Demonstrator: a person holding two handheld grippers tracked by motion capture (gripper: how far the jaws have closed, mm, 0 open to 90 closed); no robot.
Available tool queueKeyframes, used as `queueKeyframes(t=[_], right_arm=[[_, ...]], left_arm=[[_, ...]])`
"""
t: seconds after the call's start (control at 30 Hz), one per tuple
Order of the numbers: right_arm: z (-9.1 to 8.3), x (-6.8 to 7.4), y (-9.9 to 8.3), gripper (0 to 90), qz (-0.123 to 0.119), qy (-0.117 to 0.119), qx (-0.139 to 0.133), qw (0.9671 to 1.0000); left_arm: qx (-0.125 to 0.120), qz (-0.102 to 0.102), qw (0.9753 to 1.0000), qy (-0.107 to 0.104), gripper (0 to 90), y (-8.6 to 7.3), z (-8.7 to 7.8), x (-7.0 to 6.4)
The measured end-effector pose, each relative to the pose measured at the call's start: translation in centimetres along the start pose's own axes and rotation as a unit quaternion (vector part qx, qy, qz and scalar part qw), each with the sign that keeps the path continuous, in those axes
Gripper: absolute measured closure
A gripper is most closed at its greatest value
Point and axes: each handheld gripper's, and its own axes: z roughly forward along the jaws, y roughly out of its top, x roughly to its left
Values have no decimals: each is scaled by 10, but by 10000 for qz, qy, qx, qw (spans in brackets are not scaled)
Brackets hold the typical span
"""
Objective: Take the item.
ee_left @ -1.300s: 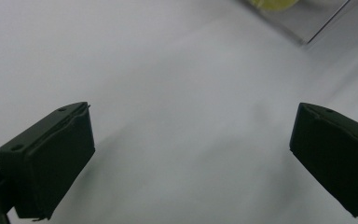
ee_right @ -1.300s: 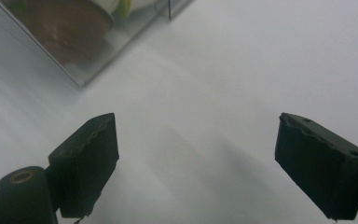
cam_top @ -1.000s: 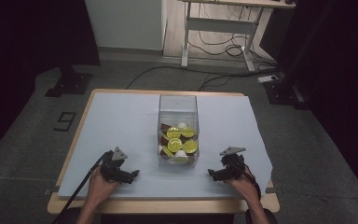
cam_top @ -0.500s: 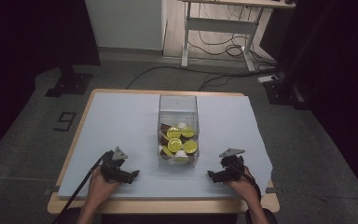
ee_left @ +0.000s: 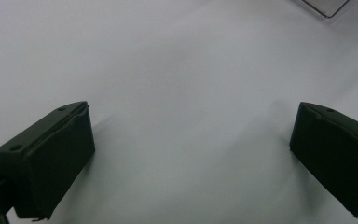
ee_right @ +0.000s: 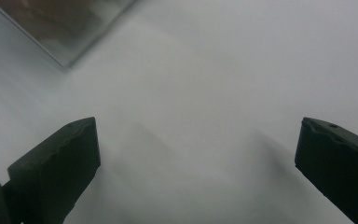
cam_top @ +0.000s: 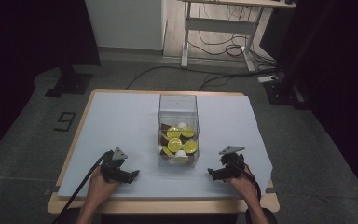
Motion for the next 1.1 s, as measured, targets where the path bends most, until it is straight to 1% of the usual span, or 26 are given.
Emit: queueKeyframes(t=[0.1, 0.2, 0.23, 0.3, 0.37, 0.47, 0.53, 0.63, 0.77, 0.97, 1.1], right_arm=[[-4, 1, 2, 0, -30, 0, -130, 9999], [-6, 1, 4, 0, -54, 49, -167, 9998], [-7, 3, 4, 0, -22, 73, -169, 9998], [-9, 5, 7, 0, -32, 142, -172, 9997], [-10, 7, 9, 0, -10, 126, -250, 9996], [-13, 8, 12, 0, 46, 181, -371, 9991], [-16, 9, 14, 0, 77, 163, -477, 9987], [-19, 9, 18, 0, 106, 252, -563, 9980], [-22, 12, 21, 0, 86, 296, -602, 9977], [-28, 17, 29, 0, -38, 352, -523, 9980], [-34, 18, 34, 0, -26, 377, -531, 9979]], left_arm=[[2, 2, 10000, 0, 0, 0, 0, 0], [4, 2, 10000, -1, 0, 0, 0, 0], [4, 2, 10000, -1, 0, 0, 0, 0], [5, 3, 10000, -2, 0, 0, 0, 0], [1, -2, 10000, -3, 0, 0, 0, 0], [7, 6, 10000, -3, 0, 0, 0, 0], [7, 6, 10000, -3, 0, 0, 0, 0], [7, 7, 10000, -3, 0, 0, 0, 0], [3, 8, 10000, 2, 0, 0, 0, 0], [0, 8, 10000, 3, 0, 0, 0, 0], [0, 7, 10000, 3, 0, 0, 0, 0]])
